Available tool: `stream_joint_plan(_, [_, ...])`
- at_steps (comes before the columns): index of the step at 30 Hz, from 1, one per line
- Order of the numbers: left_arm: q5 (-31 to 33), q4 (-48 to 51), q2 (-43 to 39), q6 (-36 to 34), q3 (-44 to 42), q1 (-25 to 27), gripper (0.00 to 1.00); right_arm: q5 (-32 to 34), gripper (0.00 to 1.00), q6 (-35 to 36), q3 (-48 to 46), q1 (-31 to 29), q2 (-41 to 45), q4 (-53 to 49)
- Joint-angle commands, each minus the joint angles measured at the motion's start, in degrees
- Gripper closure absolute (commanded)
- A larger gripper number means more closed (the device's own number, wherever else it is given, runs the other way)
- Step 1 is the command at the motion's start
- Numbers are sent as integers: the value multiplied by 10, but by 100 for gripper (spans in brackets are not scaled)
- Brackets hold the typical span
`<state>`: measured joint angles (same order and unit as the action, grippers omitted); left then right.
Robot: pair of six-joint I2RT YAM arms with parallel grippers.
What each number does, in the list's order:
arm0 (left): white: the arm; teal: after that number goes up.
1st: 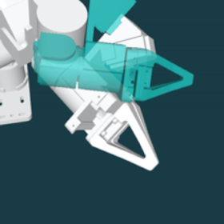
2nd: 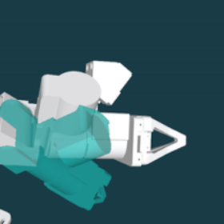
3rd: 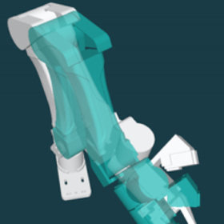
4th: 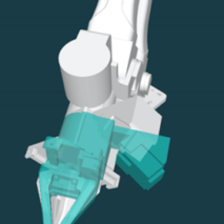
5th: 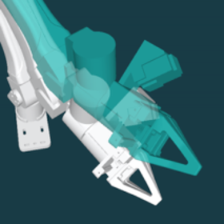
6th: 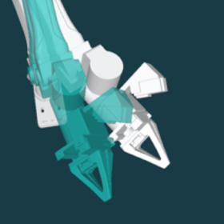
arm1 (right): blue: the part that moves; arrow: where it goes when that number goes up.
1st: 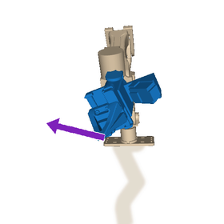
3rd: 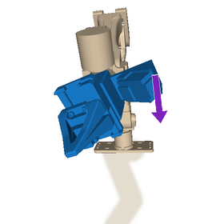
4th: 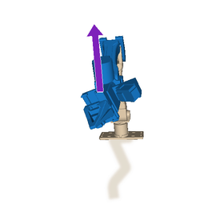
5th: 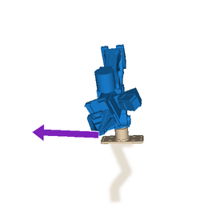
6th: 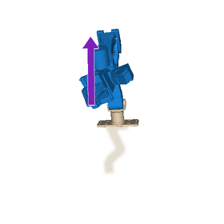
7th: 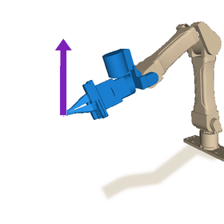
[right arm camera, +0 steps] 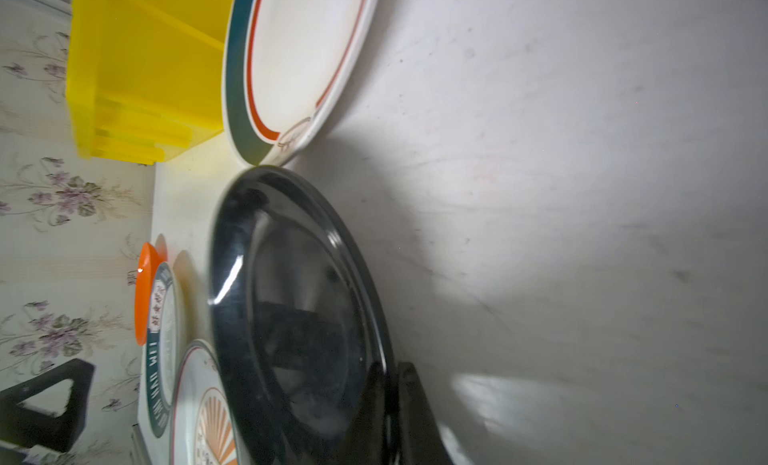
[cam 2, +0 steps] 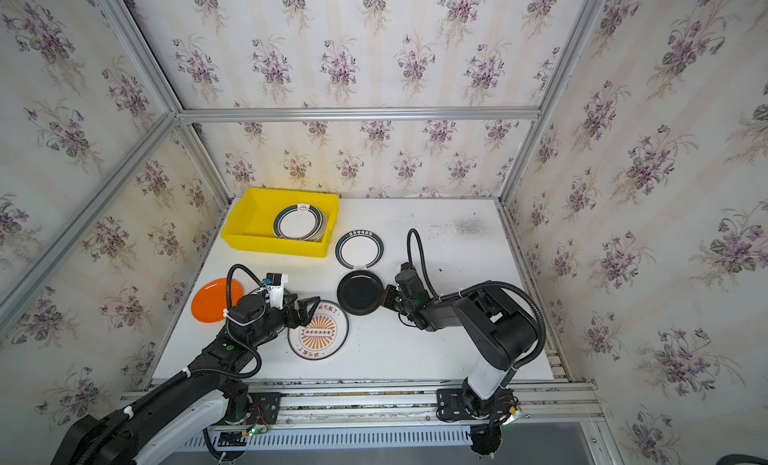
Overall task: Place the plates into the plastic bin on the countertop
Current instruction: 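Grasp the black plate's rim with the right gripper and tilt it upright, then reach the left gripper to the upright black plate and grasp its rim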
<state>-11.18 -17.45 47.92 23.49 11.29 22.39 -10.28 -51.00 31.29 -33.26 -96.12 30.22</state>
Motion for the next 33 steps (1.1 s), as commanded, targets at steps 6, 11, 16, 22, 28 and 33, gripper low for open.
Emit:
stream_joint_plan(6, [-4, -11, -8, -11, -1, -1, 0, 45, 100, 10, -17, 1, 56, -37])
stream_joint_plan(11, [-7, -19, -3, -11, -3, 0, 0, 96, 100, 25, -34, 1, 121, -82])
stream_joint_plan(16, [-19, -38, 6, -8, -10, 0, 0, 161, 100, 45, -45, 0, 204, -161])
stream_joint_plan(22, [-12, -44, 17, -7, -11, 0, 0, 223, 100, 64, -66, 1, 310, -243])
stream_joint_plan(28, [-14, -57, 29, -1, -14, 0, 0, 261, 100, 67, -93, 0, 401, -281])
stream_joint_plan(33, [-20, -67, 43, 5, -14, 0, 0, 256, 100, 60, -110, 1, 447, -293])
